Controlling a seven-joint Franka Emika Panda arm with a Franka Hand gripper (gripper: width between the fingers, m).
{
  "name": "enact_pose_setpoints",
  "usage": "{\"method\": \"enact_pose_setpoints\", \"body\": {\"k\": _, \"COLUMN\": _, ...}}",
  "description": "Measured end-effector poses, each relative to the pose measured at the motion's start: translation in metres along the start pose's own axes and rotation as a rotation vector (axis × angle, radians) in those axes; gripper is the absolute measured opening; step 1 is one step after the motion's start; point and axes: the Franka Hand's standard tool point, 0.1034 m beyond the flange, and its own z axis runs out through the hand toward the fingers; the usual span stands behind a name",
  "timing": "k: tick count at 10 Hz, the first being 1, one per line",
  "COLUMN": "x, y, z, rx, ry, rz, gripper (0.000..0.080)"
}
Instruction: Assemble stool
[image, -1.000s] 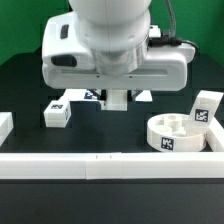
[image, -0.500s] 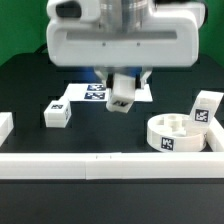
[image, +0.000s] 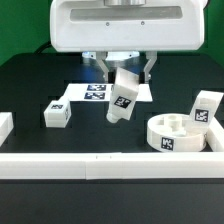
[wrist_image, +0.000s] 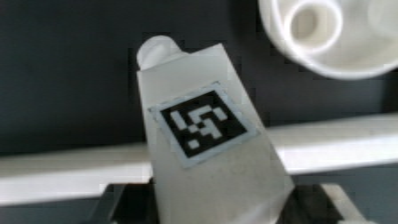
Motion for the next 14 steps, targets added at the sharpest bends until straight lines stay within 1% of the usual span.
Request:
{"method": "enact_pose_setpoints", "body": {"k": 1, "x": -0.008, "y": -0.012, "z": -0.01, "rx": 0.038, "ry": -0.034, "rz": 0.061, "gripper": 0.0327}}
{"method": "enact_pose_setpoints", "body": {"k": 2, "x": -0.002, "y": -0.024, "z": -0.022, "rx": 0.079, "ry": -0.002, "rz": 0.09, "gripper": 0.0327}}
{"method": "enact_pose_setpoints", "body": {"k": 3, "x": 0.0, "y": -0.033, "z": -0.029, "rx": 0.118, "ry": 0.049, "rz": 0.122, "gripper": 0.0327}}
{"method": "enact_pose_setpoints", "body": {"k": 4, "x": -0.004, "y": -0.042, "z": -0.033, "rx": 0.126, "ry": 0.096, "rz": 0.124, "gripper": 0.0327}}
{"method": "enact_pose_setpoints", "body": {"k": 5, "x": -0.006, "y": -0.04, "z": -0.031, "rx": 0.124, "ry": 0.08, "rz": 0.121, "gripper": 0.0327}}
{"method": "enact_pose_setpoints", "body": {"k": 8, "x": -0.007, "y": -0.039, "z": -0.029, "rx": 0.123, "ry": 0.081, "rz": 0.126, "gripper": 0.0327}}
{"method": "enact_pose_setpoints", "body": {"k": 9, "x": -0.011, "y": -0.038, "z": -0.025, "rx": 0.145, "ry": 0.114, "rz": 0.172, "gripper": 0.0327}}
{"method": "enact_pose_setpoints", "body": {"k": 10, "x": -0.021, "y": -0.043, "z": -0.02, "rx": 0.166, "ry": 0.127, "rz": 0.201, "gripper": 0.0327}}
{"method": "enact_pose_setpoints", "body": {"k": 11, "x": -0.027, "y": -0.055, "z": -0.017, "rx": 0.178, "ry": 0.155, "rz": 0.209, "gripper": 0.0327}}
{"method": "enact_pose_setpoints", "body": {"k": 12, "x": -0.025, "y": -0.058, "z": -0.019, "rx": 0.178, "ry": 0.19, "rz": 0.195, "gripper": 0.0327}}
{"method": "enact_pose_setpoints", "body": {"k": 14, "x": -0.022, "y": -0.057, "z": -0.018, "rx": 0.171, "ry": 0.216, "rz": 0.195, "gripper": 0.0327}}
